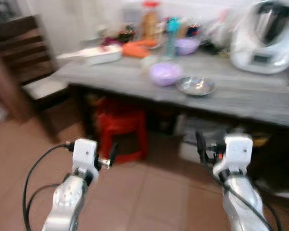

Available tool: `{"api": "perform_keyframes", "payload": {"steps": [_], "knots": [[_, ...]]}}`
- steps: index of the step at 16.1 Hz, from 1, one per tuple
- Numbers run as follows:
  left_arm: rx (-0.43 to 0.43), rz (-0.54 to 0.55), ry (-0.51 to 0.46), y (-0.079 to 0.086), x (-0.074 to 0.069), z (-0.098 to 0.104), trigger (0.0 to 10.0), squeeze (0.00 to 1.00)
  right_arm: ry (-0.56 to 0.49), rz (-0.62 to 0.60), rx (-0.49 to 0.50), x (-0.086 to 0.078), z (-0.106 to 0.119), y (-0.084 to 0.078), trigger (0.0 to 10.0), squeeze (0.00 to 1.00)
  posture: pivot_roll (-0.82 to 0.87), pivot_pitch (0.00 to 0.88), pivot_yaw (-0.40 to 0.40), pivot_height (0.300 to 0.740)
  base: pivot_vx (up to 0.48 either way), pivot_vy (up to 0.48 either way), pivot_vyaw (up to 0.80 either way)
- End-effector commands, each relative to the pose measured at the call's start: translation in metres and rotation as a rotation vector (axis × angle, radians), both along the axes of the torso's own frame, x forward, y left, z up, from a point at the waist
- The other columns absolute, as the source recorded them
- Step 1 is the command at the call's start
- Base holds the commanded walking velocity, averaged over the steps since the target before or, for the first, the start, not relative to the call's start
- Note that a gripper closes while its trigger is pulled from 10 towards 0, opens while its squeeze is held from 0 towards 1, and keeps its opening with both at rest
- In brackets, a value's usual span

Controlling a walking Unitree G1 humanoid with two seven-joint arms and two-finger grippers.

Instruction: Setting the table

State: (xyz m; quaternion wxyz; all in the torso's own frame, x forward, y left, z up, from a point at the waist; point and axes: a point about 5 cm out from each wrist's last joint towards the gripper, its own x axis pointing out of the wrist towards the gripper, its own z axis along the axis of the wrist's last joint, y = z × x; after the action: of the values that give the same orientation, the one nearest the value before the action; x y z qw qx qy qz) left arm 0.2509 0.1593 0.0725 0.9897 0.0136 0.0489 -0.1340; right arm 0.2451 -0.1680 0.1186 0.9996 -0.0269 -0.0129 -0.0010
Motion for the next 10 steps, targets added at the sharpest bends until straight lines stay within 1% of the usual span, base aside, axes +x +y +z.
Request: {"api": "perform_keyframes", "payload": {"steps": [1, 3, 7, 10], "knots": [[-0.016, -0.043, -0.052, -0.0043, 0.0035, 0.0110, 10.0, 0.00, -0.014, -0.007, 0.006, -0.0001, 0.0032, -0.0015, 10.0, 0.00, 0.00, 0.000, -0.011, 0.740, 0.000, 0.000, 0.00], [-0.009, -0.055, -0.055, -0.0066, 0.0040, 0.0122, 10.0, 0.00, -0.014, -0.001, 0.005, -0.0008, 0.0029, -0.0010, 10.0, 0.00, 0.00, 0.000, -0.011, 0.740, 0.000, 0.000, 0.00], [-0.012, -0.068, -0.057, -0.0095, 0.0046, 0.0125, 10.0, 0.00, 0.007, -0.012, 0.015, -0.0014, 0.0006, -0.0072, 10.0, 0.00, -0.01, 0.000, -0.010, 0.740, 0.000, 0.000, 0.00], [-0.020, -0.081, -0.051, -0.0100, 0.0044, 0.0114, 10.0, 0.00, 0.000, -0.007, 0.011, 0.0006, 0.0016, -0.0056, 10.0, 0.00, 0.00, 0.000, -0.012, 0.740, 0.000, 0.000, -0.60]]}}
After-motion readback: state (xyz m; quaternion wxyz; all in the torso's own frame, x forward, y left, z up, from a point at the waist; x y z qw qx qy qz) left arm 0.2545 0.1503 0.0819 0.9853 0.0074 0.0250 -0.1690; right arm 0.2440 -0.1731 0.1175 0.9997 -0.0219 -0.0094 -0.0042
